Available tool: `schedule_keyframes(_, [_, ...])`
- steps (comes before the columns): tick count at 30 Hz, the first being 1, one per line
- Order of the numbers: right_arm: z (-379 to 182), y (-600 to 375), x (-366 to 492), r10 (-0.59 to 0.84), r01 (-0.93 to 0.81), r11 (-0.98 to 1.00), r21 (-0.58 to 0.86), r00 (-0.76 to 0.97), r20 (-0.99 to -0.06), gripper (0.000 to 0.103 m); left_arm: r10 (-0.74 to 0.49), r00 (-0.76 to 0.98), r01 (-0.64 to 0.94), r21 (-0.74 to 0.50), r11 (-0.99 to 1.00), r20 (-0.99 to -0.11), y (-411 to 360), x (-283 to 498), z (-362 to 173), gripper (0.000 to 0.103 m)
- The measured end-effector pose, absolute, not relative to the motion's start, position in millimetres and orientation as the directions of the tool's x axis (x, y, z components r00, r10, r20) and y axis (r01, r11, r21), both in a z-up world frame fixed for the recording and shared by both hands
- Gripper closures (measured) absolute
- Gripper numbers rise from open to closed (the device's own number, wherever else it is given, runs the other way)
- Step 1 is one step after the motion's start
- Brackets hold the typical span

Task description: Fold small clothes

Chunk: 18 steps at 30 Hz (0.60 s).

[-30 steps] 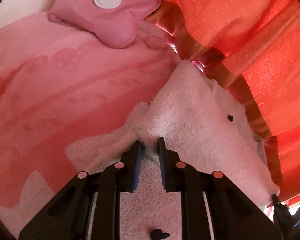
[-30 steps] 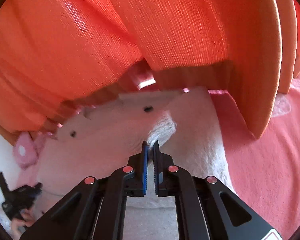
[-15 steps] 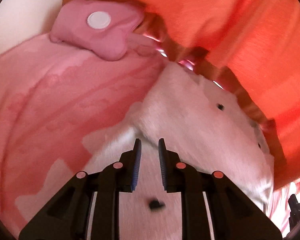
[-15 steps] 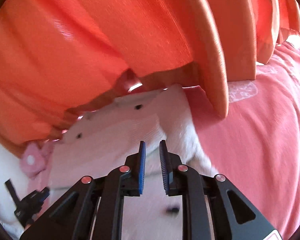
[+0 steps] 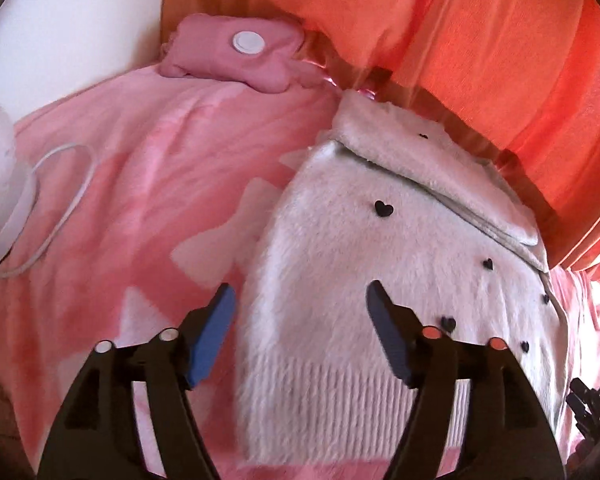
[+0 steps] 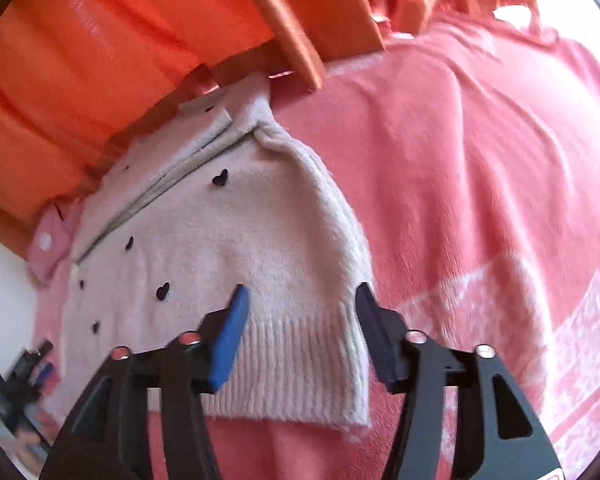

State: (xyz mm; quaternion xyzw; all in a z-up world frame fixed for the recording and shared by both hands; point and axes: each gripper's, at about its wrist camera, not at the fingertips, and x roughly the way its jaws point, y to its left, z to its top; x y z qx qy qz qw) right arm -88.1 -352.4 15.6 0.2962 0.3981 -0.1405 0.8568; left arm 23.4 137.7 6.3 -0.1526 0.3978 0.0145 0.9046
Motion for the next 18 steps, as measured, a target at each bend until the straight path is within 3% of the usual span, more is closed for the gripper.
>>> schedule_keyframes(10, [-6, -368, -95, 0.197, 0.457, 0.701, 0.547, 0.613, -0.765, 0.037, -0.114, 0.675, -0.141, -0.279, 0.950, -0.729, 158, 0, 3, 0.019])
schedule_keyframes(18, [-5, -347, -84, 0.195, 0.404, 0.784, 0.472, 0.562, -0.804, 0.032, -0.240, 0.573, -0.130, -0.377, 0.917, -0.783, 157, 3, -17, 0.016])
